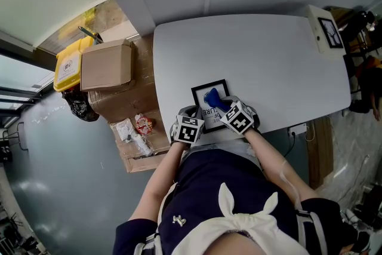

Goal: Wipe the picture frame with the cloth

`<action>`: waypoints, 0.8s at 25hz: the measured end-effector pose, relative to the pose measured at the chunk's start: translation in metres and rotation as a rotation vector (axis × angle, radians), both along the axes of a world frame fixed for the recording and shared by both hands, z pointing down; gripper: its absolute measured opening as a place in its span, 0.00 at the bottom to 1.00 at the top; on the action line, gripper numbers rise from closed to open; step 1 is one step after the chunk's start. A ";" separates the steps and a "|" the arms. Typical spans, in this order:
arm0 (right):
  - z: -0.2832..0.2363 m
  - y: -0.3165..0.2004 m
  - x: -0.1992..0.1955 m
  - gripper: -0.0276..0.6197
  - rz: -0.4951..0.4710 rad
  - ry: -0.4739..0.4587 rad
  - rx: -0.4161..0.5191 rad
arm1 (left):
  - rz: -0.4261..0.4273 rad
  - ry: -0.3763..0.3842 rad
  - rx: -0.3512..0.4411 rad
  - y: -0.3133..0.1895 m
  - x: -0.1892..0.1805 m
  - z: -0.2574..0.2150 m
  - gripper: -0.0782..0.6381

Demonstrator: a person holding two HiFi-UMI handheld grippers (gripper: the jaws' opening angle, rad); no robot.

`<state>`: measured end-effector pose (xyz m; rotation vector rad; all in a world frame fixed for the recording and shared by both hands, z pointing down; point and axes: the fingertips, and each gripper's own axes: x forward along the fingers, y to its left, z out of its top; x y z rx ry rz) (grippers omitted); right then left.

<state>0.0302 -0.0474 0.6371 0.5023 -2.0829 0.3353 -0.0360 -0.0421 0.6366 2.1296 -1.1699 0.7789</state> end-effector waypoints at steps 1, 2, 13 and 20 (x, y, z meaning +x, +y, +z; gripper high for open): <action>0.000 -0.001 0.001 0.19 0.001 0.006 0.003 | 0.001 -0.001 0.003 0.000 0.000 0.000 0.11; 0.000 -0.001 0.002 0.19 0.002 0.014 0.006 | 0.001 -0.002 0.003 0.000 0.000 0.001 0.11; 0.000 -0.006 0.011 0.19 0.027 0.047 0.003 | -0.025 -0.012 0.002 0.004 -0.001 0.001 0.11; 0.000 -0.006 0.012 0.19 0.015 0.064 0.008 | -0.084 -0.004 0.019 0.001 -0.003 0.001 0.11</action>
